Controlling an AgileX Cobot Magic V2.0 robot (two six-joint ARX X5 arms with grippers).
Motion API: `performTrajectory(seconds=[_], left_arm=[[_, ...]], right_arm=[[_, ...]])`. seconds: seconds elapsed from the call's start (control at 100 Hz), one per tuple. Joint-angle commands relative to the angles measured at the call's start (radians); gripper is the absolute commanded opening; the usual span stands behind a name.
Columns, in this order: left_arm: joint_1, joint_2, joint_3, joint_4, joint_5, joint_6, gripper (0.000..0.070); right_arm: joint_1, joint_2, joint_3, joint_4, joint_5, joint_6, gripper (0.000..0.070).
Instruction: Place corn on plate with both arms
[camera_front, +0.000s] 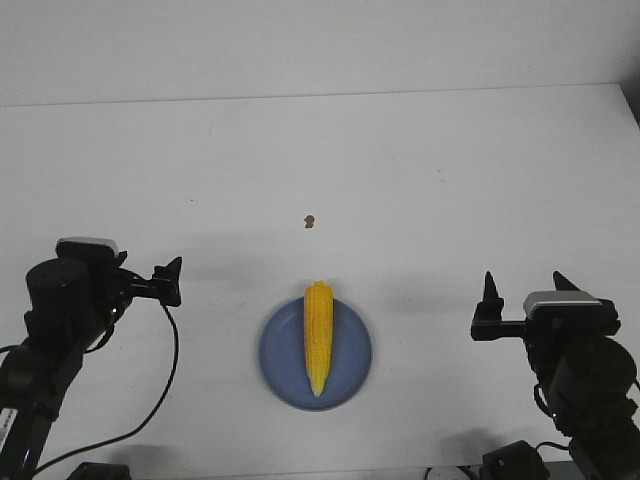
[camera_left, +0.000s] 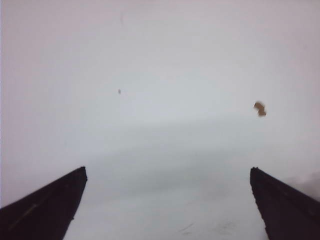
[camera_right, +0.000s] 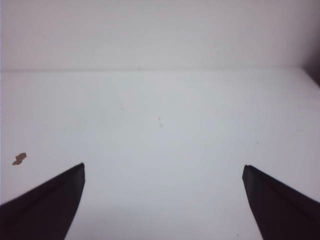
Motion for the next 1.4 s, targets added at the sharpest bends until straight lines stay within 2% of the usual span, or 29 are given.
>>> performTrajectory(seconds=[0.0, 0.19, 0.28, 0.36, 0.48, 0.68, 0.73, 0.74, 0.79, 0.88, 0.92, 1.01, 1.15, 1.39], left_arm=[[-0.001, -0.042, -0.027, 0.024, -0.001, -0.011, 0.0700], [-0.001, -0.230, -0.158, 0.074, -0.005, -0.013, 0.0700], [-0.001, -0.313, -0.225, 0.076, -0.006, -0.014, 0.0700], [-0.001, -0.380, -0.290, 0.084, -0.012, -0.015, 0.0700], [-0.001, -0.465, -0.366, 0.144, -0.013, -0.093, 0.0700], [-0.001, -0.495, -0.370, 0.144, -0.055, -0.092, 0.0700], [-0.001, -0.494, -0.370, 0.143, -0.054, -0.091, 0.0700], [-0.001, -0.494, -0.370, 0.143, -0.054, -0.090, 0.0690], [-0.001, -0.494, -0.370, 0.143, -0.054, -0.084, 0.0554], [-0.001, -0.494, -0.370, 0.138, -0.053, -0.081, 0.0289], [-0.001, -0.494, -0.370, 0.137, -0.053, -0.080, 0.0194], [-0.001, -0.494, -0.370, 0.132, -0.054, -0.060, 0.0000], [-0.001, -0.494, -0.370, 0.132, -0.054, -0.021, 0.0005], [-0.001, -0.495, -0.370, 0.143, -0.054, -0.021, 0.0006]], right_arm=[[0.002, -0.020, -0.047, 0.025, -0.009, -0.026, 0.0661], [0.003, -0.124, -0.233, 0.162, -0.138, -0.017, 0.0660], [0.003, -0.157, -0.315, 0.204, -0.161, -0.004, 0.0660], [0.005, -0.180, -0.356, 0.263, -0.188, 0.053, 0.0660], [0.005, -0.192, -0.357, 0.278, -0.181, 0.024, 0.0659], [0.005, -0.192, -0.357, 0.309, -0.150, -0.016, 0.0656], [0.005, -0.192, -0.357, 0.313, -0.150, -0.026, 0.0628], [0.005, -0.192, -0.357, 0.313, -0.150, -0.026, 0.0615], [0.005, -0.192, -0.357, 0.313, -0.146, -0.026, 0.0526], [0.005, -0.192, -0.357, 0.312, -0.128, -0.025, 0.0297], [0.005, -0.192, -0.357, 0.315, -0.128, -0.025, 0.0176], [0.005, -0.192, -0.357, 0.316, -0.128, -0.025, 0.0012], [0.005, -0.192, -0.357, 0.315, -0.101, -0.025, 0.0003], [0.005, -0.192, -0.357, 0.315, -0.099, -0.025, 0.0003]])
